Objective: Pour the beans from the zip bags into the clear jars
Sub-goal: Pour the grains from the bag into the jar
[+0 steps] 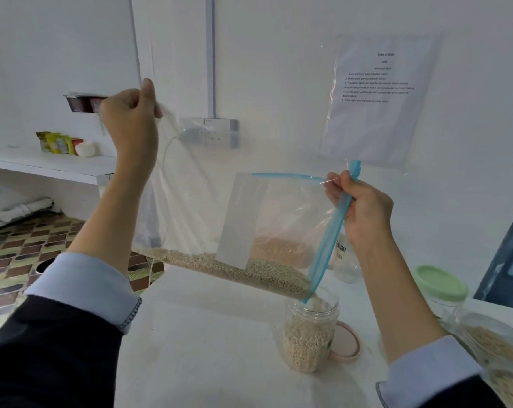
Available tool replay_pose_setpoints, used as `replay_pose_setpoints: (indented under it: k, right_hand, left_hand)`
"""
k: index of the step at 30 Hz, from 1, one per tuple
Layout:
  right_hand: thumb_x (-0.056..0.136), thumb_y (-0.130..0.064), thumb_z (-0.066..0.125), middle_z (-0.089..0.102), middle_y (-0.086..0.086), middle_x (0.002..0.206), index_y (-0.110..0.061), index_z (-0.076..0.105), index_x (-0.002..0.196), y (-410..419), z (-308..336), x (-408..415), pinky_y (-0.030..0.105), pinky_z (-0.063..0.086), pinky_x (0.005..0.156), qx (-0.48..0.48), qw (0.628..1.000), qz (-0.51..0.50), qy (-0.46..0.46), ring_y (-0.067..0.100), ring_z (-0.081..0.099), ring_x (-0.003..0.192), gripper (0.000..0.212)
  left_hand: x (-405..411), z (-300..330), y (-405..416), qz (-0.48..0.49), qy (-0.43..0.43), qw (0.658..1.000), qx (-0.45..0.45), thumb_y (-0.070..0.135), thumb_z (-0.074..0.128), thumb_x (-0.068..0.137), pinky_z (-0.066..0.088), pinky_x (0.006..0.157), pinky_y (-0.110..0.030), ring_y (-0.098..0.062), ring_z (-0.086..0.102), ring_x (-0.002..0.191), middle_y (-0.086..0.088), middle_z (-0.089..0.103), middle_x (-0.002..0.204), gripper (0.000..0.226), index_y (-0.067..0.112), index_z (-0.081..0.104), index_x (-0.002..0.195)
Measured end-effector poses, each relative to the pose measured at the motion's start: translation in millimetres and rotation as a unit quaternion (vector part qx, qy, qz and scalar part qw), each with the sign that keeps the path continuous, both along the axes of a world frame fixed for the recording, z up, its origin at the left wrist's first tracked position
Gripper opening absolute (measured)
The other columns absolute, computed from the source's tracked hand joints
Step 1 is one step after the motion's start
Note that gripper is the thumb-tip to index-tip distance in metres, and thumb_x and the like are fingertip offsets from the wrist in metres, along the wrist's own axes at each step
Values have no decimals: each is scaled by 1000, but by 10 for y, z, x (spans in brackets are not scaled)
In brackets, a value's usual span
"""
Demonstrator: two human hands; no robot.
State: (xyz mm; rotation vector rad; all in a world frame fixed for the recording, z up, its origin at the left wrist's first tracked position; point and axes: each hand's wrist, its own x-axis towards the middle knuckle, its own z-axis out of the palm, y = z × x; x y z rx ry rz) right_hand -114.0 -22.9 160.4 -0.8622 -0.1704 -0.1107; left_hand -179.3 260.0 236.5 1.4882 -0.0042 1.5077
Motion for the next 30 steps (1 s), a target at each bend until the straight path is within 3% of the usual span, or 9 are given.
replay_pose_setpoints:
  k: [6, 18, 30]
  right_hand:
    - [87, 0, 63, 71, 9, 66, 4, 63, 79, -1, 1, 26, 30, 59, 76, 10, 1000, 3, 5, 18, 69, 60, 9]
    - [86, 1, 64, 71, 10, 65, 4, 64, 76, -13, -31, 47, 29, 59, 74, 5, 1000, -10, 3, 18, 68, 59, 11]
    - [86, -1, 64, 71, 8, 65, 3, 64, 77, -66, -87, 24, 29, 59, 76, -10, 1000, -12, 1, 18, 69, 62, 10]
  left_hand:
    - [-6, 0, 23, 6, -6, 1000, 3, 30, 52, 93, 34, 56, -21, -4, 36, 42, 13, 45, 36, 47, 22, 47, 46]
    - [12, -29, -29, 32, 17, 998, 58, 24, 50, 95, 30, 52, -10, 0, 37, 37, 17, 46, 35, 48, 18, 42, 48]
    - [12, -105, -26, 49, 28, 997, 52, 23, 50, 95, 30, 51, -13, -1, 38, 38, 17, 46, 36, 48, 17, 42, 48]
